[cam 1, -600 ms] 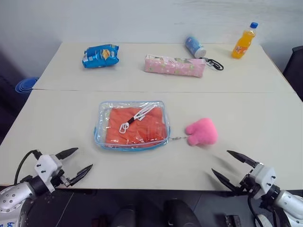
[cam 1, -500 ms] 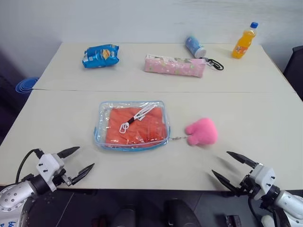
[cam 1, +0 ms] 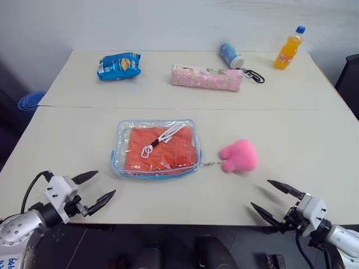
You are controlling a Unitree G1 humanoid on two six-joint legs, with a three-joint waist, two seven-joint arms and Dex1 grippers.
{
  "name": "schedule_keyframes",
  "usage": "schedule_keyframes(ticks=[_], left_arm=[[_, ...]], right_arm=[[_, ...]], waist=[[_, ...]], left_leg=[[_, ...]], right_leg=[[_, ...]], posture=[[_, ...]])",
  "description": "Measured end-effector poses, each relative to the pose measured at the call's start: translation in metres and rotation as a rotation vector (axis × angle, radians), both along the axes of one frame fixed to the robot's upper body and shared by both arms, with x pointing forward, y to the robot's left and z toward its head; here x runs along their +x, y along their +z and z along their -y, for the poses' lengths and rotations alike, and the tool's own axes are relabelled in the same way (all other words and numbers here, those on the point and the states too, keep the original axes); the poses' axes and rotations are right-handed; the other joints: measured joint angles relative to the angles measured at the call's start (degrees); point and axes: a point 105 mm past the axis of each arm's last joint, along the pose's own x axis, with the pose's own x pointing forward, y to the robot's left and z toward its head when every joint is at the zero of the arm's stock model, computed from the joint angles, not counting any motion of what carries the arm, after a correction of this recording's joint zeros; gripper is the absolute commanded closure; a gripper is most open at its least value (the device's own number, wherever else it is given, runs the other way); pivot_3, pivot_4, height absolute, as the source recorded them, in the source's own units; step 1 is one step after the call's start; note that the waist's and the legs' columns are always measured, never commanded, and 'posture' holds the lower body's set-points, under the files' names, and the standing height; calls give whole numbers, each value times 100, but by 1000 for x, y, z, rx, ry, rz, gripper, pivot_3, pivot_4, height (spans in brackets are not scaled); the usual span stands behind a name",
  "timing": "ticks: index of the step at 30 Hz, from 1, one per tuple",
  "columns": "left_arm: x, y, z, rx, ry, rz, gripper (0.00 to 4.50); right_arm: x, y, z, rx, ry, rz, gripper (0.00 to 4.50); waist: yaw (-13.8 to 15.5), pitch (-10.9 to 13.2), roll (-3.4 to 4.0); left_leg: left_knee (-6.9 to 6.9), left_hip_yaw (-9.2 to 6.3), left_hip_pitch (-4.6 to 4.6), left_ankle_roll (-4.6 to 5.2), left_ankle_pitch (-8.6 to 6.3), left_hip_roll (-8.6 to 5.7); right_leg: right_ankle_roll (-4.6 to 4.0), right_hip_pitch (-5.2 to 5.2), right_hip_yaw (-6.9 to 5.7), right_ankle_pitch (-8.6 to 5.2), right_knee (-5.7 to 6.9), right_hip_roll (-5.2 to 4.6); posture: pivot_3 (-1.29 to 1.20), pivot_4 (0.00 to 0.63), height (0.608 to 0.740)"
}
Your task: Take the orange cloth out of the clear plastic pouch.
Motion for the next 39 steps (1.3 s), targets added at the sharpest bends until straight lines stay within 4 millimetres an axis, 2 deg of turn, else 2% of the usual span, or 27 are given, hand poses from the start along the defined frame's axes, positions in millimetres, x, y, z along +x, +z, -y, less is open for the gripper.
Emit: schedule_keyframes(ticks=[4, 8, 10, 11, 13, 16, 18, 21, 23, 25, 27, 28, 33, 39], left_arm=[[-6, 5, 1, -32, -34, -44, 20], [-9, 16, -4, -75, -86, -125, 20], [4, 43, -3, -88, -124, -115, 20], [7, 49, -2, -87, -130, -102, 20], [23, 71, 7, -96, -158, -46, 20], [56, 87, 31, -102, -188, -25, 20], [79, 87, 51, -75, -208, -31, 20], [112, 74, 82, -63, -214, -70, 20], [122, 63, 101, -52, -246, -118, 20], [130, 51, 111, -25, -248, -152, 20], [136, 41, 117, 27, -248, -169, 20], [138, 38, 118, 53, -252, -163, 398], [141, 30, 121, 96, -264, -140, 1723], [142, 35, 118, 47, -262, -104, 3415]], right_arm=[[0, -2, 1, -1, 2, 0, 0], [-1, -1, -6, 28, 37, -13, 0], [2, 9, -21, 63, 88, 3, 0], [3, 11, -25, 66, 101, 12, 0], [8, 26, -37, 105, 130, 59, 0], [20, 61, -53, 196, 135, 193, 0], [22, 76, -56, 223, 126, 249, 0], [24, 80, -61, 234, 111, 255, 0], [22, 79, -63, 225, 112, 245, 0], [20, 77, -68, 217, 129, 238, 0], [20, 79, -69, 217, 125, 246, 0], [20, 80, -70, 216, 125, 251, 0], [18, 84, -72, 213, 125, 268, 0], [18, 82, -70, 209, 109, 261, 0]], waist=[[2, 2, 3], [2, 8, -1], [16, 13, 1], [24, 15, 6], [28, 17, 12], [40, 21, 13], [39, 19, 14], [92, 19, 10], [76, 15, 5], [32, 15, 2], [-2, 15, 1], [-2, 15, 1], [28, 17, -3], [18, 18, -4]], left_leg=[[-2, -2, 1, -1, 0, 0], [3, -3, -1, -2, 1, 1], [8, -6, -4, -4, 5, 1], [12, -6, -3, -3, 6, -1], [12, -5, -1, -3, 7, -4], [13, -10, -4, -10, 11, -7], [14, -12, 0, -22, 10, -9], [26, -8, -33, -45, 22, -9], [50, 0, -104, -48, 24, -9], [97, 1, -170, -48, 21, -9], [115, 2, -204, -49, 21, -9], [119, 2, -201, -49, 22, -9], [130, -2, -178, -60, 52, -10], [127, -3, -173, -65, 65, -10]], right_leg=[[0, 0, -2, 0, 0, 0], [-4, 0, -4, -2, 3, 0], [-6, 2, -4, -3, 4, 0], [-6, 6, -4, -3, 3, -1], [-5, 7, -3, -2, 3, -4], [4, 1, -7, 2, 12, -2], [12, -3, -11, 7, 26, 2], [15, -42, -8, 8, 49, 12], [20, -117, 0, 10, 101, 17], [20, -195, 3, 11, 150, 20], [20, -219, 2, 11, 149, 21], [20, -216, 3, 11, 149, 20], [21, -186, 7, 11, 136, 18], [23, -189, 9, 13, 158, 19]], posture=[[0, 150, 740], [0, 150, 740], [0, 150, 740], [0, 150, 740], [0, 150, 740], [0, 150, 740], [0, 150, 740], [0, 150, 740], [0, 150, 740], [0, 150, 740], [0, 150, 740], [0, 150, 740], [0, 150, 740], [0, 150, 740]])
